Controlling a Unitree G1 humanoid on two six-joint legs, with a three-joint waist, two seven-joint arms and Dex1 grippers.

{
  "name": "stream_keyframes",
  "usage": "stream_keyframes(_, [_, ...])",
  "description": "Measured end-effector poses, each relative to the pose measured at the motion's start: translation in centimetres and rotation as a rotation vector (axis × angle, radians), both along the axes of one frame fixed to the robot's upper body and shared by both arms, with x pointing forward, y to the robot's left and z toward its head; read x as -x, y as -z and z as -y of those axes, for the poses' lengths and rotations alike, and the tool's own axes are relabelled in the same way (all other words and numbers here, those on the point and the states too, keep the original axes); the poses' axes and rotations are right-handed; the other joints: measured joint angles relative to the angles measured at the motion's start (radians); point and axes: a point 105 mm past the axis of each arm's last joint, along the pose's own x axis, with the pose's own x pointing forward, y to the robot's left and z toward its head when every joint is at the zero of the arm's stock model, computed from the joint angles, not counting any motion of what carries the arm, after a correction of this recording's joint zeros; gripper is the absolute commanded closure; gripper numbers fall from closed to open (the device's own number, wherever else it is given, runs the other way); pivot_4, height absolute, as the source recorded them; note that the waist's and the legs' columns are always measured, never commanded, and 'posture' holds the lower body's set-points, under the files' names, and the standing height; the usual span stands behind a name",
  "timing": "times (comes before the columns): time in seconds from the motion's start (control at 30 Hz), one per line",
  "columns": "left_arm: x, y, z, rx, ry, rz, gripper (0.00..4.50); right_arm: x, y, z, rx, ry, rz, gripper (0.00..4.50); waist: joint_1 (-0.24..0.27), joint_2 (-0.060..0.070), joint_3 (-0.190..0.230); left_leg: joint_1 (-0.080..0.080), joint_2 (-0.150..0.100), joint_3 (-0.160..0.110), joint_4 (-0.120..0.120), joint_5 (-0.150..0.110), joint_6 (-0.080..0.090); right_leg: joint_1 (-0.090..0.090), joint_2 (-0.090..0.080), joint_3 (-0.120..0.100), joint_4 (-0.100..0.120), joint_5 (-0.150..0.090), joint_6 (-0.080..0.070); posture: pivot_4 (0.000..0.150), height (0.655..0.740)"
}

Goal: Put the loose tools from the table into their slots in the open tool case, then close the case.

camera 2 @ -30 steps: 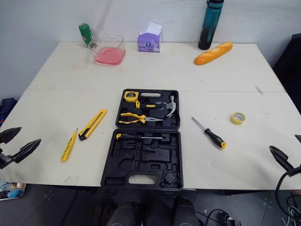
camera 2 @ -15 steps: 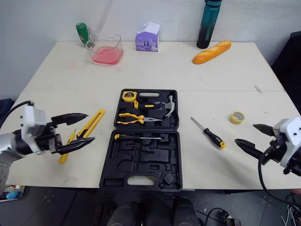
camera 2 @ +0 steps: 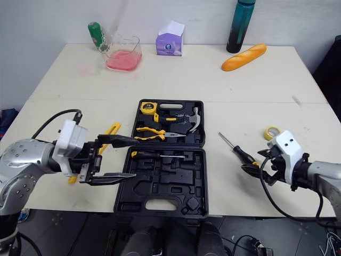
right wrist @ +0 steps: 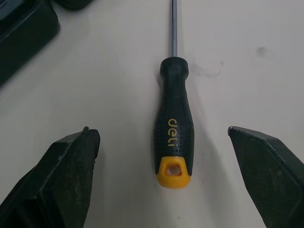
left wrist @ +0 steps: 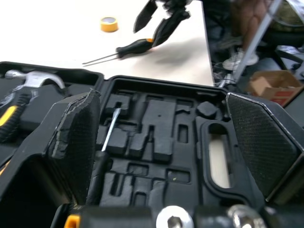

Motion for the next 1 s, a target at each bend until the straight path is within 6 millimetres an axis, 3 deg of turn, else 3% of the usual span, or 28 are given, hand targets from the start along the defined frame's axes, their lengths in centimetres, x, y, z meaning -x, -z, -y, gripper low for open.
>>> stream_keyframes(0.23, [0.4, 0.1, 0.1, -0.012, 0.039, 0.001, 0.03, -0.8, 1.8, -0.4, -0.031, 0.013, -0.024, 0.00, 0.005, 0.000, 0.000, 0.001, 0.000, 0.001, 0.000, 0.001, -0.001, -0.001, 0.000, 0.002, 0.002, 0.000, 0.000, 0.150, 0.7400])
stream_keyframes(0.6, [0.4, 0.2, 0.5, 0.011, 0.046, 0.004, 0.03, -0.9, 2.2, -0.8, -0.016, 0.011, 0.005, 0.00, 0.006, 0.000, 0.000, 0.002, 0.000, 0.002, 0.000, 0.001, 0.000, -0.001, 0.000, 0.003, 0.004, 0.000, 0.000, 0.150, 0.7400])
stream_keyframes(0.7, [0.4, 0.4, 0.9, 0.015, 0.063, -0.001, 0.00, -0.9, 2.2, -0.8, 0.010, 0.013, 0.017, 0.86, 0.006, 0.000, 0.000, 0.002, 0.000, 0.002, 0.000, 0.001, 0.000, -0.001, 0.000, 0.003, 0.004, 0.000, 0.000, 0.150, 0.7400])
stream_keyframes(0.87, [0.5, 0.4, 0.9, 0.013, 0.071, 0.013, 0.00, -1.1, 2.3, -0.7, 0.019, 0.032, 0.035, 3.28, 0.005, -0.001, 0.000, 0.002, 0.000, 0.002, 0.000, 0.001, 0.000, -0.001, 0.000, 0.003, 0.004, 0.000, 0.000, 0.150, 0.7400])
stream_keyframes(0.9, [0.5, 0.4, 0.9, 0.013, 0.072, 0.016, 0.00, -1.1, 2.3, -0.8, 0.020, 0.030, 0.037, 3.54, 0.005, -0.001, 0.000, 0.002, 0.000, 0.002, 0.000, 0.001, 0.000, -0.001, 0.000, 0.004, 0.004, 0.000, 0.000, 0.150, 0.7400])
stream_keyframes(1.0, [0.5, 0.4, 0.9, 0.012, 0.073, 0.024, 0.00, -1.1, 2.3, -0.8, 0.027, 0.027, 0.047, 3.53, 0.005, -0.001, 0.000, 0.002, 0.000, 0.002, 0.001, 0.001, 0.000, -0.001, 0.000, 0.004, 0.004, 0.000, 0.000, 0.150, 0.7400])
